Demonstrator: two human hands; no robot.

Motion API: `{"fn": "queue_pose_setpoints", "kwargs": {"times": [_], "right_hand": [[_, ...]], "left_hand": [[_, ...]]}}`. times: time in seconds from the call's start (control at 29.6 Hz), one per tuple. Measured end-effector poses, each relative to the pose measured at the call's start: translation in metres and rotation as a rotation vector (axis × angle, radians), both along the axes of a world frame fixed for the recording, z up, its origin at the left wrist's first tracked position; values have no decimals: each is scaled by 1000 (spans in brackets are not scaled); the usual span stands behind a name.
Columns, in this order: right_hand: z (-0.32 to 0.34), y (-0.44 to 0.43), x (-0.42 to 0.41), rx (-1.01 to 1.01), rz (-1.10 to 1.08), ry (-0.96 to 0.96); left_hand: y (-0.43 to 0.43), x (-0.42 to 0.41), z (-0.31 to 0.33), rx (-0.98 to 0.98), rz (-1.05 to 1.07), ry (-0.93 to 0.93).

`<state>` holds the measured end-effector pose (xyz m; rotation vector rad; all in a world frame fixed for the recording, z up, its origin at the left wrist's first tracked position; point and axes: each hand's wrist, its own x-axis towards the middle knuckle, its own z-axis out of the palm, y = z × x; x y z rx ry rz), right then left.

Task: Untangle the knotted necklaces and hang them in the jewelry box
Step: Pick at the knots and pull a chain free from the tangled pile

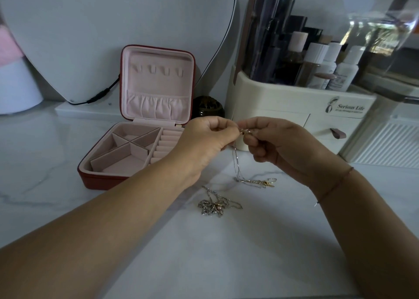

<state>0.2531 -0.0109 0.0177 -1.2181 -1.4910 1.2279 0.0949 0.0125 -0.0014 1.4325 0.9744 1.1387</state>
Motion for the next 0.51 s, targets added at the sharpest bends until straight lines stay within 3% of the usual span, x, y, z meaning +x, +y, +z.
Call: {"fn": "queue_pose_setpoints", "kwargs": {"times": [0.14,0.3,0.51], "right_hand": [[1,2,0,-36,-13,79],[-3,1,2,117,-67,-131],[-4,3,2,199,-165,-244]], "left_hand": [[0,0,-1,67,1,46],[1,-1,-3,182,20,95],[2,-1,-3,149,23,107]]}}
